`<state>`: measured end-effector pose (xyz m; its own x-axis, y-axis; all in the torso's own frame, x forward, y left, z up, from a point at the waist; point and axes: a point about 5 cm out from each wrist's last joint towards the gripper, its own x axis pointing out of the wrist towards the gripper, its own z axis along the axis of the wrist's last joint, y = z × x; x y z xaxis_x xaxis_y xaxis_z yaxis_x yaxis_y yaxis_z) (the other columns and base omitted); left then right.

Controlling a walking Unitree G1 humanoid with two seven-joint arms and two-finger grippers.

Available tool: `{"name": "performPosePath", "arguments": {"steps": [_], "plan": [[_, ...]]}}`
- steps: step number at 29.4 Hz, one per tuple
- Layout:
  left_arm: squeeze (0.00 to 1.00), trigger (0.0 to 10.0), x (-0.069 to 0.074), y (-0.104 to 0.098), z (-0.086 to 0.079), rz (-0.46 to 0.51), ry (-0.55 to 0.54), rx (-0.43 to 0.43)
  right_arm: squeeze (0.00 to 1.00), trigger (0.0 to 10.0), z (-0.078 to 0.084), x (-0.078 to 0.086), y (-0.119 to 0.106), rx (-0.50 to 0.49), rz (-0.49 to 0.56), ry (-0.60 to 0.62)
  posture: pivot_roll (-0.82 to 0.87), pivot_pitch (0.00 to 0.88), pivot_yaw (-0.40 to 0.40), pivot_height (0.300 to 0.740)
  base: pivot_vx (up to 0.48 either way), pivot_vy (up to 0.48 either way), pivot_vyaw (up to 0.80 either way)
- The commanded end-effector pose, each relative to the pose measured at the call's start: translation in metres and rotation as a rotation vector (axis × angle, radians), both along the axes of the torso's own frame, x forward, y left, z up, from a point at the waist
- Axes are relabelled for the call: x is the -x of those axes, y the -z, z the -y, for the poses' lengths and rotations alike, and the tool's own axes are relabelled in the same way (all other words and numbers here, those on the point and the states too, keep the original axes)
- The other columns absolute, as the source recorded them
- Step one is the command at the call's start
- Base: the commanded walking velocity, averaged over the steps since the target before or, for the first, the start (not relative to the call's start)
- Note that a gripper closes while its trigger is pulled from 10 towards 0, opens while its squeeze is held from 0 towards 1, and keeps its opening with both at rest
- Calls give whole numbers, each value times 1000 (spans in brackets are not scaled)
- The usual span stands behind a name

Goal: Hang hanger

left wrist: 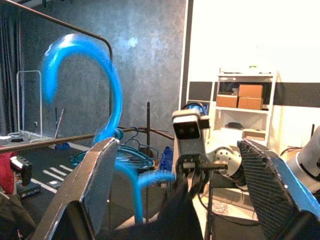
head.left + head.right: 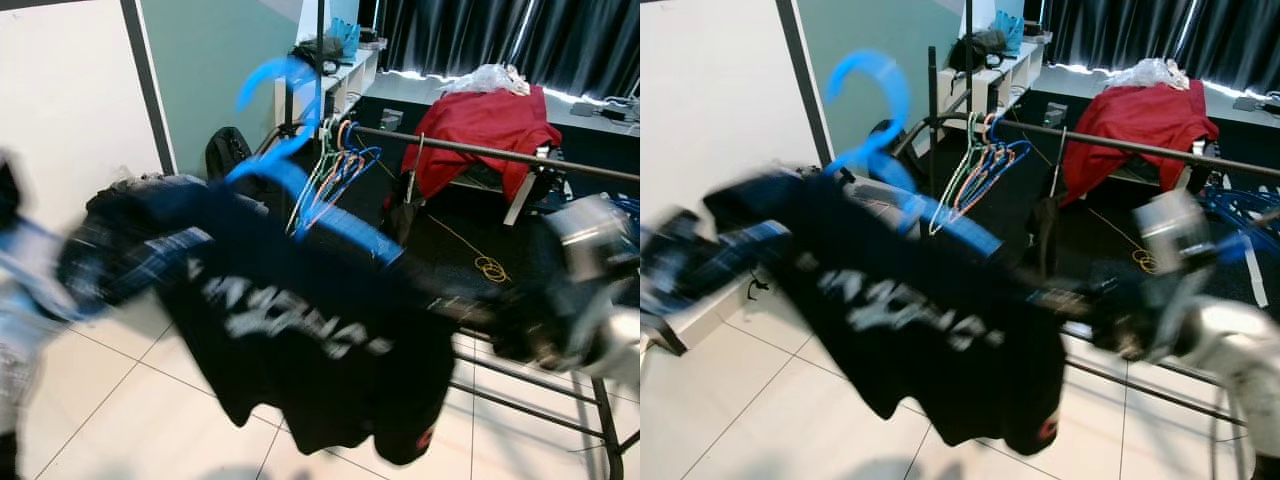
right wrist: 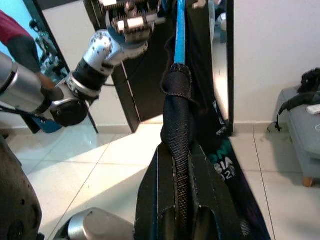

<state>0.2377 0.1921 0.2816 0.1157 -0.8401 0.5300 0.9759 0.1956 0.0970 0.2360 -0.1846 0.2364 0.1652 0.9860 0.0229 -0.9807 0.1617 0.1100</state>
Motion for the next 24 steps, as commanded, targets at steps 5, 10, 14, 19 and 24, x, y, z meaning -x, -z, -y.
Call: {"name": "performPosePath", "arguments": {"steps": [5, 10, 14, 19, 24], "plan": [[0, 10000, 4, -5, 3, 19, 34, -30, 0, 10000, 1, 3, -8, 3, 42, -39, -37, 0, -29, 740, 0, 0, 0], [0, 10000, 8, -5, -1, 25, 38, -110, 0, 10000, 8, 2, -17, 2, 59, -31, -37, 0, -28, 740, 0, 0, 0], [0, 10000, 3, -15, -19, 58, -68, -169, 0, 10000, 13, 4, -19, 41, 66, -44, -37, 0, -25, 740, 0, 0, 0], [0, 10000, 2, -17, -24, 69, -97, -188, 0, 10000, 15, 4, -19, 51, 68, -45, -37, 0, -25, 740, 0, 0, 0], [0, 10000, 2, -19, -27, 71, -114, -194, 0, 10000, 16, 5, -19, 55, 68, -48, -38, 0, -23, 740, 0, 0, 0]]}}
